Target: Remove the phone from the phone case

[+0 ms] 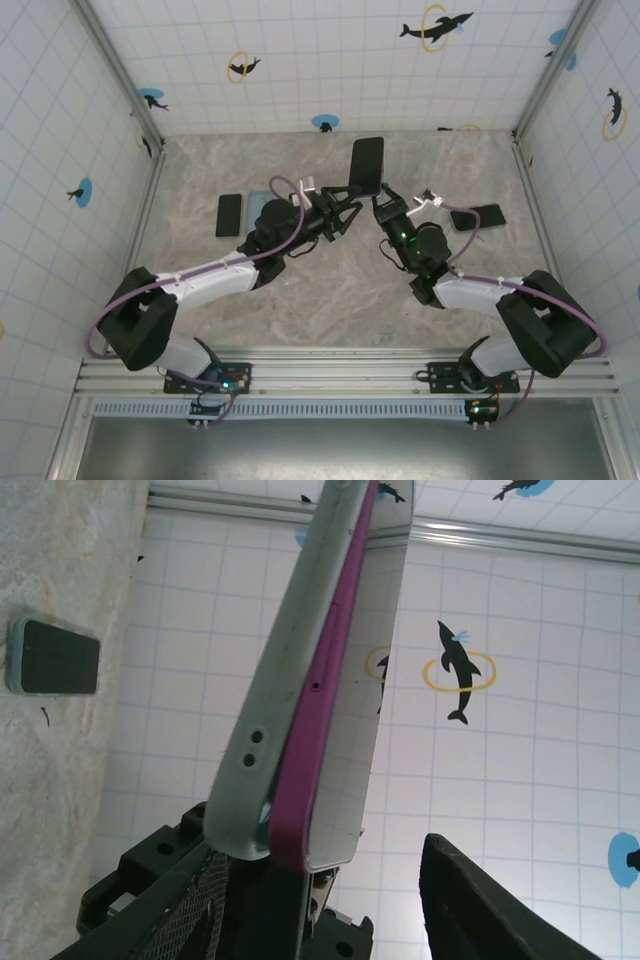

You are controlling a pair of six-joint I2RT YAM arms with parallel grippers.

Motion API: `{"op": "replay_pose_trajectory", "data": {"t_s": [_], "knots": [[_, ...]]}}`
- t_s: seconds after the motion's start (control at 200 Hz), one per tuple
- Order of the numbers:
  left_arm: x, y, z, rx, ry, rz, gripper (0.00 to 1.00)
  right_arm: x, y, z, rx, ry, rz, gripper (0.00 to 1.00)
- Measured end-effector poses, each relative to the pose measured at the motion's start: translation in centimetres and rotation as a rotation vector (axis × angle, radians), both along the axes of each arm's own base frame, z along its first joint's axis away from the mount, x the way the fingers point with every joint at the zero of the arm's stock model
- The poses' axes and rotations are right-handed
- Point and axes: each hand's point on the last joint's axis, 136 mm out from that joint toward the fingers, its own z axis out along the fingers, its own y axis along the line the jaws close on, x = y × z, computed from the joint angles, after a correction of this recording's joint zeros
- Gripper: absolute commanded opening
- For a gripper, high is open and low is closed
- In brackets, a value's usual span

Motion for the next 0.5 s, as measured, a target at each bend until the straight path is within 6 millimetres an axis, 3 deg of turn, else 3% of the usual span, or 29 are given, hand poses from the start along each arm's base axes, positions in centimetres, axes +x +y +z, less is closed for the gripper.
{"op": "replay_pose_trajectory", "data": {"t_s": [0.175, 0.5], "knots": [[-1.0, 0.2, -0.2, 0.002, 0.002, -0.013, 0.49, 0.2, -0.3, 0.0, 0.003, 0.0, -0.009, 0.02], [-1.0, 0.2, 1.4, -0.026, -0.025, -0.013, 0.44, 0.2, 0.0, -0.2, -0.003, 0.002, 0.006, 0.01]]}}
